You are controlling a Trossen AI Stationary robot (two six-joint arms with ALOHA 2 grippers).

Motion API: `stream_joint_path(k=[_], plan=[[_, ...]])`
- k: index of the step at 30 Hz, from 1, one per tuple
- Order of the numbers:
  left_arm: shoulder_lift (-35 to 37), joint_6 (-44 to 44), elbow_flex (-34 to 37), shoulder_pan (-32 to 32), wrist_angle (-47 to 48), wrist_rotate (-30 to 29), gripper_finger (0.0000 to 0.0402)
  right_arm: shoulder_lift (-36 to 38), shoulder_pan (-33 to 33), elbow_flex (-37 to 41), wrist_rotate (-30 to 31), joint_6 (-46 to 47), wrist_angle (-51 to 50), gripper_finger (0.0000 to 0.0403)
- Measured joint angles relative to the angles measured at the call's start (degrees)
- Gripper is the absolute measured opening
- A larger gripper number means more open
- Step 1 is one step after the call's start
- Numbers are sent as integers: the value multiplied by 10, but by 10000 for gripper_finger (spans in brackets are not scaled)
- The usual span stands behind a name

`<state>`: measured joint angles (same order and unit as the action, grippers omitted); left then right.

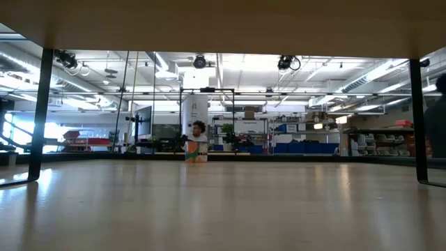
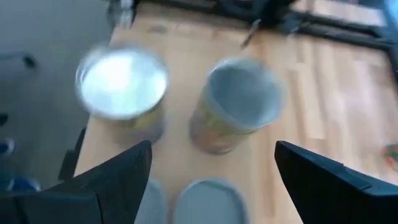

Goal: Pick and place cans onto a shelf
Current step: Put the small canned oranges on the shelf

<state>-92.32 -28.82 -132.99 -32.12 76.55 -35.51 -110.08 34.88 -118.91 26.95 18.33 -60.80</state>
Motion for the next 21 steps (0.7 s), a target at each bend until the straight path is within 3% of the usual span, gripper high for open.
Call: stream_joint_path(k=[5, 8, 12, 17, 21], plan=[[11, 35, 0, 1, 16, -39, 352, 22, -16, -71, 56, 21, -56, 348], [25, 4, 0, 11, 70, -78, 349, 57, -16, -67, 113, 12, -51, 348], [41, -53, 15, 44, 134, -86, 338, 102, -10, -31, 158, 16, -49, 348], [97, -63, 118, 103, 109, -67, 326, 157, -2, 30, 169, 25, -29, 348], [152, -92, 248, 154, 57, -42, 323, 202, 0, 90, 168, 25, 13, 348]])
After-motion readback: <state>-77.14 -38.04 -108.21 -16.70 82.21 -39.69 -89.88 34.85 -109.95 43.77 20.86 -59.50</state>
